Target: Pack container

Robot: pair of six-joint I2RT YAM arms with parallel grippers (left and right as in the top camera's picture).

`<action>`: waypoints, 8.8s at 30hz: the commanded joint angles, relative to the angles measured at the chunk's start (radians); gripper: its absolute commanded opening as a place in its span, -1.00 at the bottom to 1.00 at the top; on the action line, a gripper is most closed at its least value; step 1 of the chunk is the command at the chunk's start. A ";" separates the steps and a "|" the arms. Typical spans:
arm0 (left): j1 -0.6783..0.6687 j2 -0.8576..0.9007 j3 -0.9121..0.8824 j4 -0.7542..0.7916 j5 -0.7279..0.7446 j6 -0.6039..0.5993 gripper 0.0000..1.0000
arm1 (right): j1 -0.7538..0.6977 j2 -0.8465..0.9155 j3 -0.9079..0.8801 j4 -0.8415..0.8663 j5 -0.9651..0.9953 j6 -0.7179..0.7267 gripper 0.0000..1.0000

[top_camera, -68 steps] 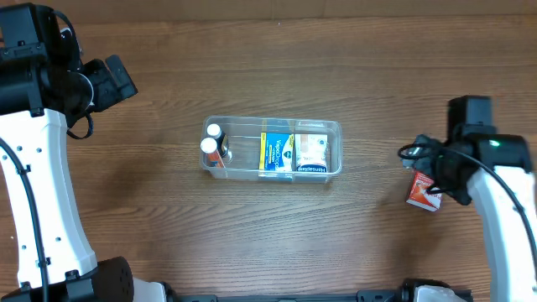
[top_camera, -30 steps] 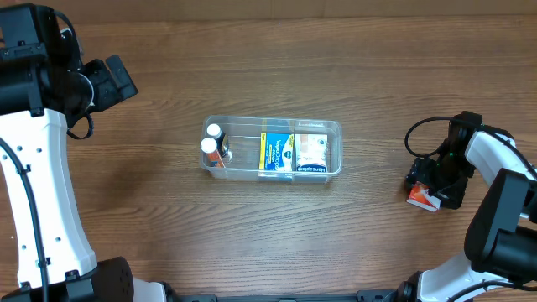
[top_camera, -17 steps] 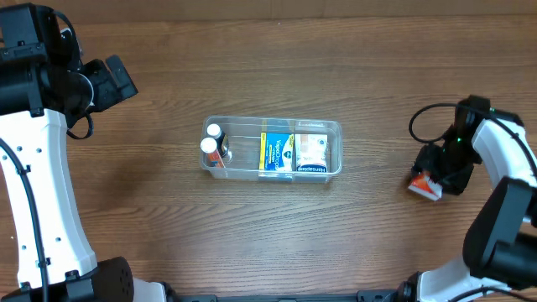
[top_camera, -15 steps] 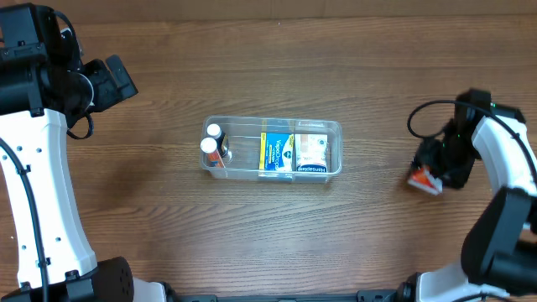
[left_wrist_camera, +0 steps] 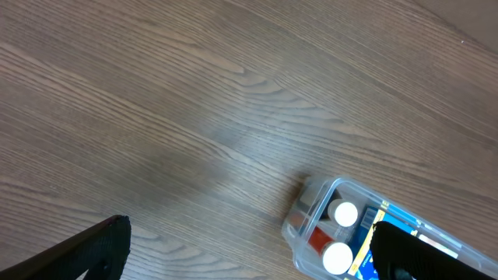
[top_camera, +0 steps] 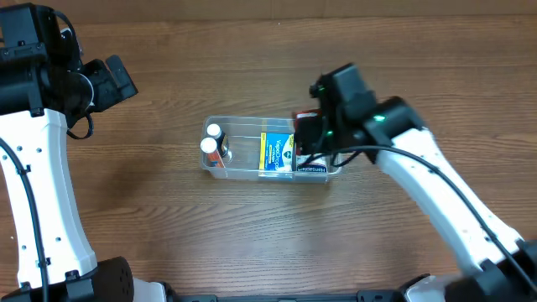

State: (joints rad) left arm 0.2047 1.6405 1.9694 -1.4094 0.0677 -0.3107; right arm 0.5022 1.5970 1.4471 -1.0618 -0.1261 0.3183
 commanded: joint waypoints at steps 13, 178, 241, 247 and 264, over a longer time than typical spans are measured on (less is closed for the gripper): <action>0.004 0.007 -0.005 0.000 0.000 0.019 0.99 | 0.013 0.220 0.011 -0.001 0.115 0.110 0.22; -0.159 -0.953 -1.143 0.402 -0.057 0.253 1.00 | -0.395 -1.594 -1.437 0.978 0.079 -0.374 1.00; -0.159 -1.636 -1.965 1.332 -0.050 0.386 1.00 | -0.252 -1.594 -1.437 0.978 0.079 -0.374 1.00; -0.159 -1.636 -1.965 1.332 -0.050 0.385 1.00 | -0.167 -1.594 -1.437 0.978 0.079 -0.374 1.00; -0.159 -1.636 -1.965 1.332 -0.050 0.385 1.00 | -0.197 -1.594 -1.437 0.978 0.079 -0.374 1.00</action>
State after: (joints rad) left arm 0.0410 0.0177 0.0082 -0.0757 0.0151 0.0616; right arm 0.3153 0.0128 0.0185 -0.0902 -0.0479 -0.0593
